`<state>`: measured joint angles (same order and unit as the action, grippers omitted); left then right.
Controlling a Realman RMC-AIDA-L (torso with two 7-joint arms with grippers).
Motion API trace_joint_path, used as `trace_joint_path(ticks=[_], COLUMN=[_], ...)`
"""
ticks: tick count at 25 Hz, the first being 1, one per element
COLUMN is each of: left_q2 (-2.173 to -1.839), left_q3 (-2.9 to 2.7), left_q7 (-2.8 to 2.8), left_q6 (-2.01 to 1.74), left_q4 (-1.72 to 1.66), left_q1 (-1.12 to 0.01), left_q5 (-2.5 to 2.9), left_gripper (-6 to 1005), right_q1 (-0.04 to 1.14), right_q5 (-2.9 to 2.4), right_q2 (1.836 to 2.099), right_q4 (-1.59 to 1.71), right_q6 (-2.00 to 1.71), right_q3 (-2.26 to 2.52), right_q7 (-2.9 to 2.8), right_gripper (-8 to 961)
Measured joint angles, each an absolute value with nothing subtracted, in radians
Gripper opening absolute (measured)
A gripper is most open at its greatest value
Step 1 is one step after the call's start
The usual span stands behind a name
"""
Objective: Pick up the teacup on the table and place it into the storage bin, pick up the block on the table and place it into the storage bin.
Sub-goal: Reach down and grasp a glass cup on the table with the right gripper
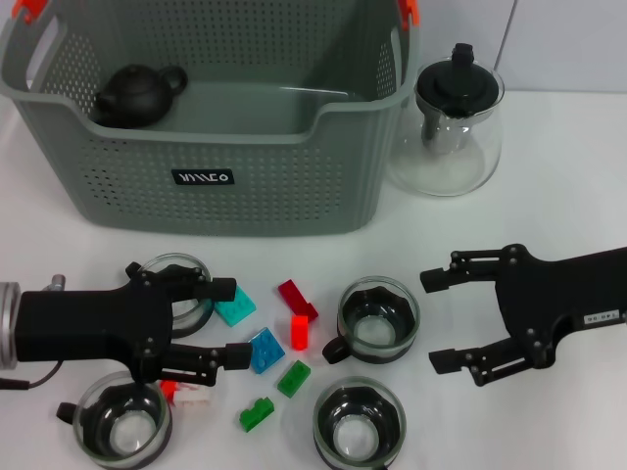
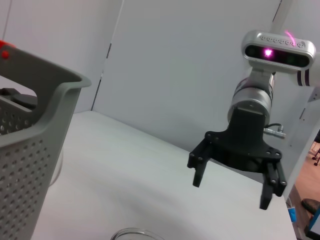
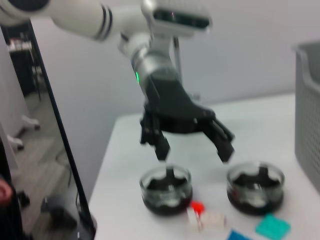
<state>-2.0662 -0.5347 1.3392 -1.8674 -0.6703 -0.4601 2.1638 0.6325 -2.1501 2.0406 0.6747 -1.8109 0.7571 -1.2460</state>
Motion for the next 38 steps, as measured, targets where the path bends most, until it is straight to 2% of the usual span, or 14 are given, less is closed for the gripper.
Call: trace_joint_path(ticks=[15, 24, 38], left_q2=[-2.070, -2.069, -2.071], left_q3=[-0.529, -0.528, -0.525], left_q7=[1.344, 1.371, 1.381], left_q6=[-1.866, -1.862, -1.853], left_q4=[-0.642, -0.640, -0.640], left_q1=[-0.457, -0.458, -0.458], left_q5=[2.155, 2.151, 2.151], left_gripper=[923, 921, 917], right_q1=[0.696, 0.750, 0.799], right_q5=[-2.297, -2.391, -2.436], right_q2=[2.067, 2.098, 2.102], right_q4=[0.994, 1.080, 1.087], right_q6=[-1.825, -1.804, -1.631], right_q3=[0.983, 1.160, 1.399], right_q7=[-1.555, -1.620, -1.685], right_gripper=[912, 911, 912])
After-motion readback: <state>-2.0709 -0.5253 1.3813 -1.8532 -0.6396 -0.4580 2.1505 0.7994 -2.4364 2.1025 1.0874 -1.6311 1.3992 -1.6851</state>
